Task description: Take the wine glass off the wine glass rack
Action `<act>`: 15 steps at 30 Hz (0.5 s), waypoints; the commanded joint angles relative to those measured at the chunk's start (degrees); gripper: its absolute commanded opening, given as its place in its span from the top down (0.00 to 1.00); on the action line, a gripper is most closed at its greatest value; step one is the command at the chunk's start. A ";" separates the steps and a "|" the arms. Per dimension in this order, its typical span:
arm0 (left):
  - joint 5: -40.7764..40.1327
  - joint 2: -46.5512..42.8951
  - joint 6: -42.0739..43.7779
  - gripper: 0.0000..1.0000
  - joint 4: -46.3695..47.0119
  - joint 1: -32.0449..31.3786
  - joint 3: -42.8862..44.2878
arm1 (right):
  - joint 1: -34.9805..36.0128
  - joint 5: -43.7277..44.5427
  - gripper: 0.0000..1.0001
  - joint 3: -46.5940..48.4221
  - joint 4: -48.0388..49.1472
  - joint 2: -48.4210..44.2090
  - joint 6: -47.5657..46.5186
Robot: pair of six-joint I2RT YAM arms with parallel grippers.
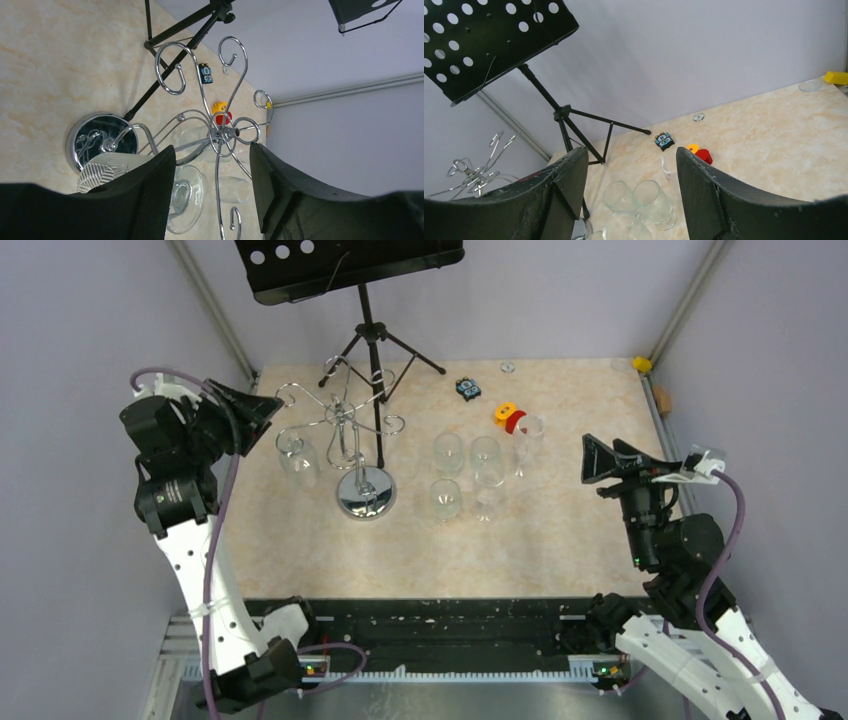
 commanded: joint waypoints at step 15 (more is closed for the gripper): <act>-8.04 -12.21 -2.37 0.45 -2.43 0.33 -5.97 | -0.08 -2.33 0.34 -1.57 3.69 1.19 -5.66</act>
